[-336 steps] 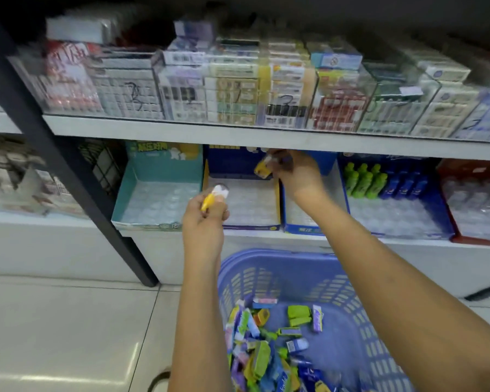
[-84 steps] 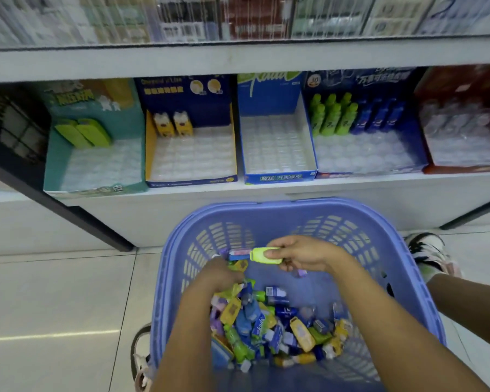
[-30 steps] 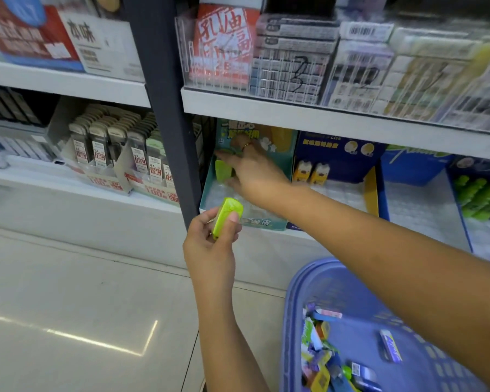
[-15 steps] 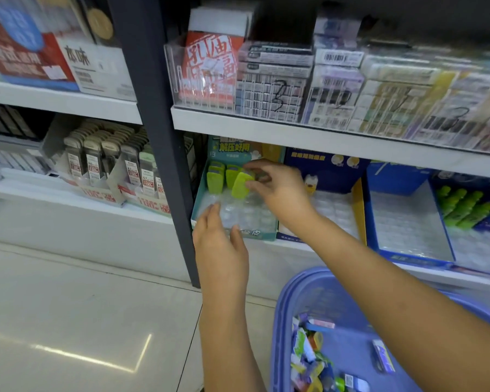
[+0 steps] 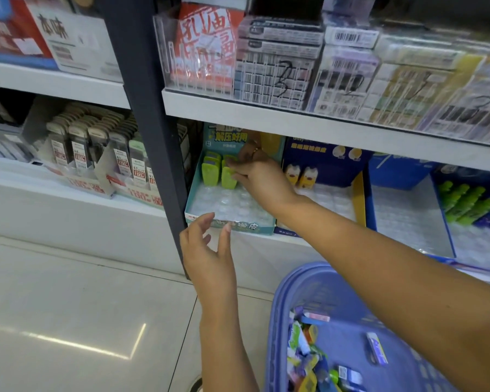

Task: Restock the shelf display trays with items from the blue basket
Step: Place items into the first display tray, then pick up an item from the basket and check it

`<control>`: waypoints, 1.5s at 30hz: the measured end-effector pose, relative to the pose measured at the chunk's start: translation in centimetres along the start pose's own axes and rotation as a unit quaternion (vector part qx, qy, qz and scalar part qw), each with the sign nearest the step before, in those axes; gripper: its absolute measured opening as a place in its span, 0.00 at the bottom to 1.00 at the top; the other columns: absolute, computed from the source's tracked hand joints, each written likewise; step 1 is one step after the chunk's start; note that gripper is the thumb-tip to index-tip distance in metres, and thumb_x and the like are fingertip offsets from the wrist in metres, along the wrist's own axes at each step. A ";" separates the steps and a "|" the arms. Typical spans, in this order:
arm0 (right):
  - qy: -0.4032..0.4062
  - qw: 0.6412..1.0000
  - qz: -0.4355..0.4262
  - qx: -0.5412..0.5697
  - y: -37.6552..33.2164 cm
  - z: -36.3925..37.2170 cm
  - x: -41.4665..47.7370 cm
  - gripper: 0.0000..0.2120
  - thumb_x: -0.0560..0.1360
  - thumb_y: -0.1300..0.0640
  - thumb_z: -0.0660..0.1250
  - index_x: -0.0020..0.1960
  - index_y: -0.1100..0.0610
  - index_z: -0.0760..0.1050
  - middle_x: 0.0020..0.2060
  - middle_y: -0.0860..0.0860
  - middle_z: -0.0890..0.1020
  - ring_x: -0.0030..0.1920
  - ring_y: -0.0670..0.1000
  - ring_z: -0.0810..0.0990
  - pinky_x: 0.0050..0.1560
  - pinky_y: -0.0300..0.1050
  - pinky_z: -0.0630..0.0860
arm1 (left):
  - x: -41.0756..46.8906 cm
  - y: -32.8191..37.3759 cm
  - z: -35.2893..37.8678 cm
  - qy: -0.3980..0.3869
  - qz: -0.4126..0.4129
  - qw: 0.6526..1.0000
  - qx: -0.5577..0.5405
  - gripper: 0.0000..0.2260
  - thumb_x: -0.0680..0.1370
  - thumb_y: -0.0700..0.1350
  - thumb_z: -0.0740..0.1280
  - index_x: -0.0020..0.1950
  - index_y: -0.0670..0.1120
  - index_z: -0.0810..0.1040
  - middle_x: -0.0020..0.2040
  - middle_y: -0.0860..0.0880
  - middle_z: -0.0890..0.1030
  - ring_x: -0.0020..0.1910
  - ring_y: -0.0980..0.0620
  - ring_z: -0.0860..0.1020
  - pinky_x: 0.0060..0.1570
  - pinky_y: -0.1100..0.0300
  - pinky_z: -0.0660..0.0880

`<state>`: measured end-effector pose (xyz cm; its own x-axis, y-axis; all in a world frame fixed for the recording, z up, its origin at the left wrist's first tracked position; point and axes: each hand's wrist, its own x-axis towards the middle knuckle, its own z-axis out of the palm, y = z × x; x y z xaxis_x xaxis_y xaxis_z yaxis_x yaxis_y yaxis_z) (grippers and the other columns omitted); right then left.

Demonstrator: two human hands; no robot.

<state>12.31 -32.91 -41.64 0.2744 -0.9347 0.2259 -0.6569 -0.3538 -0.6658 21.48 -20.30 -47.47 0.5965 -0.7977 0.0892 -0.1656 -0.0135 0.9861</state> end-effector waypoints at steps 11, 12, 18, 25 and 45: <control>-0.080 0.970 -0.041 -0.228 -1.7 -2.6 -2.0 0.20 0.79 0.56 0.60 0.71 0.52 0.66 0.66 0.57 0.69 0.59 0.58 0.74 0.54 0.44 0.72 | 0.0 3.4 -1.6 0.003 0.016 0.997 0.074 0.11 0.77 0.46 0.67 0.59 0.50 0.76 0.55 0.52 0.78 0.51 0.54 0.76 0.51 0.64 0.72; -0.047 0.976 -0.052 -0.204 -1.9 -3.6 -3.8 0.20 0.79 0.55 0.61 0.70 0.53 0.67 0.63 0.57 0.71 0.56 0.57 0.75 0.52 0.45 0.71 | -0.2 4.5 -1.9 0.015 0.026 0.997 0.065 0.08 0.77 0.48 0.66 0.54 0.50 0.78 0.50 0.52 0.79 0.49 0.54 0.77 0.49 0.63 0.73; 0.011 0.997 0.025 -0.068 3.7 -7.1 -19.1 0.09 0.76 0.52 0.66 0.53 0.55 0.75 0.35 0.45 0.77 0.35 0.46 0.75 0.39 0.40 0.70 | -4.0 8.6 0.9 -0.259 -0.002 0.962 0.084 0.17 0.78 0.52 0.64 0.30 0.49 0.78 0.25 0.54 0.78 0.27 0.59 0.76 0.35 0.59 0.75; -0.146 0.953 0.240 -0.116 17.5 -2.7 -28.6 0.21 0.76 0.60 0.63 0.68 0.57 0.70 0.63 0.56 0.74 0.63 0.56 0.74 0.63 0.43 0.67 | -11.4 1.8 8.6 -0.552 0.001 0.724 0.414 0.12 0.77 0.36 0.58 0.50 0.33 0.79 0.51 0.32 0.79 0.52 0.37 0.78 0.51 0.48 0.72; -0.167 0.935 0.249 -0.189 24.0 5.5 -28.8 0.16 0.80 0.50 0.56 0.61 0.57 0.73 0.55 0.58 0.80 0.57 0.58 0.77 0.52 0.50 0.72 | -14.0 -12.8 9.9 -0.492 0.181 0.554 0.647 0.26 0.75 0.39 0.63 0.72 0.47 0.64 0.67 0.46 0.70 0.67 0.44 0.64 0.63 0.54 0.66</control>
<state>-7.47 -14.31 -68.01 0.0310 -0.9465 -0.3211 -0.9455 0.0765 -0.3167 7.47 -14.89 -62.77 -0.2714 -0.8230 -0.4990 -0.9382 0.3418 -0.0536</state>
